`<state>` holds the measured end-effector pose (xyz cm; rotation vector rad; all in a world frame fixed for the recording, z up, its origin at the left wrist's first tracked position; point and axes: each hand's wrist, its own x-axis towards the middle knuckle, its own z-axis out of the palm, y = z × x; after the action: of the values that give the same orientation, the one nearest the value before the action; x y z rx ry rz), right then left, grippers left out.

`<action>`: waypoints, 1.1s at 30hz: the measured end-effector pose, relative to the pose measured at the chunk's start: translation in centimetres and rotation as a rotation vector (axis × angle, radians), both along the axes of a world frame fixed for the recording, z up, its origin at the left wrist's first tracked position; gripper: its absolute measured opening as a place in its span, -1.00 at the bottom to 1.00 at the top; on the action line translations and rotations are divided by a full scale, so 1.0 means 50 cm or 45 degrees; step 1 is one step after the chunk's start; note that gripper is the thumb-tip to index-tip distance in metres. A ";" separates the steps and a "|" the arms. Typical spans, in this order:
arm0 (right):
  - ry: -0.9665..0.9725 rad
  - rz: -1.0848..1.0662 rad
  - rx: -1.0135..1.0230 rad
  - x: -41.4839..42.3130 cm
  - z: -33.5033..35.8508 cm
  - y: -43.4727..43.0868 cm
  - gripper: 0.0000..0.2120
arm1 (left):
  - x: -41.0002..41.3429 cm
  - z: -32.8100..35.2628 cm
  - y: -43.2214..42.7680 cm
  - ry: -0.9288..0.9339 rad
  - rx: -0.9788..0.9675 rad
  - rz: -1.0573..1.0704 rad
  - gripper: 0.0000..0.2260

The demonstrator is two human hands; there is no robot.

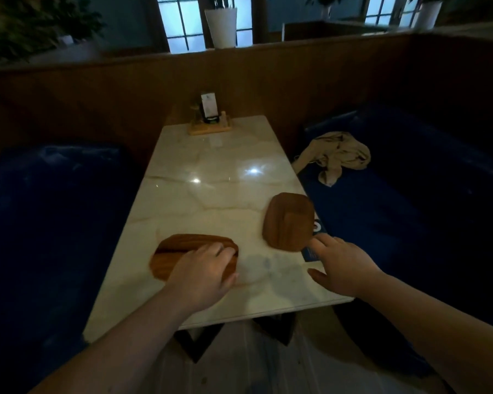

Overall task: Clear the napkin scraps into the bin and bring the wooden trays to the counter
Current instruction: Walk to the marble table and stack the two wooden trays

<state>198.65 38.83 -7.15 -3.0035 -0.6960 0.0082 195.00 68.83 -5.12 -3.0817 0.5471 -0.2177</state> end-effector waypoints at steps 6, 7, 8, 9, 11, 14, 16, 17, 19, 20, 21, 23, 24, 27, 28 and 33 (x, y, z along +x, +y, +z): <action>0.158 -0.106 0.072 0.129 -0.041 -0.020 -0.53 | 0.143 -0.057 -0.017 0.108 -0.166 0.001 -0.60; 0.186 -0.130 0.105 0.158 -0.052 -0.022 -0.51 | 0.175 -0.072 -0.018 0.118 -0.181 0.003 -0.61; 0.211 -0.155 0.143 0.176 -0.060 -0.024 -0.48 | 0.198 -0.084 -0.019 0.111 -0.192 0.005 -0.61; 0.235 -0.181 0.173 0.195 -0.065 -0.026 -0.46 | 0.223 -0.094 -0.020 0.099 -0.219 0.010 -0.61; 0.276 -0.241 0.227 0.237 -0.077 -0.032 -0.43 | 0.284 -0.114 -0.020 0.132 -0.305 0.033 -0.60; 0.366 -0.349 0.305 0.289 -0.094 -0.047 -0.39 | 0.363 -0.154 -0.026 0.239 -0.434 0.079 -0.61; 0.439 -0.413 0.330 0.319 -0.110 -0.064 -0.37 | 0.406 -0.188 -0.037 0.299 -0.516 0.108 -0.62; 0.464 -0.440 0.330 0.330 -0.119 -0.072 -0.41 | 0.421 -0.202 -0.042 0.323 -0.533 0.126 -0.62; 0.511 -0.526 0.335 0.370 -0.139 -0.090 -0.52 | 0.465 -0.232 -0.051 0.376 -0.557 0.150 -0.63; 0.557 -0.574 0.361 0.385 -0.145 -0.096 -0.56 | 0.477 -0.241 -0.054 0.400 -0.566 0.163 -0.63; 0.625 -0.628 0.398 0.398 -0.152 -0.102 -0.57 | 0.487 -0.249 -0.056 0.435 -0.588 0.183 -0.63; 0.765 -0.739 0.464 0.431 -0.179 -0.112 -0.57 | 0.506 -0.275 -0.058 0.512 -0.646 0.232 -0.62; 0.801 -0.774 0.491 0.447 -0.192 -0.115 -0.56 | 0.513 -0.286 -0.059 0.535 -0.675 0.253 -0.62; 0.865 -0.865 0.607 0.510 -0.228 -0.125 -0.57 | 0.535 -0.314 -0.069 0.573 -0.731 0.313 -0.62; 0.886 -0.892 0.661 0.536 -0.241 -0.127 -0.57 | 0.542 -0.325 -0.074 0.584 -0.752 0.338 -0.63; 0.928 -0.966 0.776 0.661 -0.295 -0.139 -0.56 | 0.570 -0.360 -0.114 0.809 -0.935 0.570 -0.72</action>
<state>231.71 31.91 -21.89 -2.2216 0.4367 0.6649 223.49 63.14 -23.11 -3.8326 -0.3518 0.7512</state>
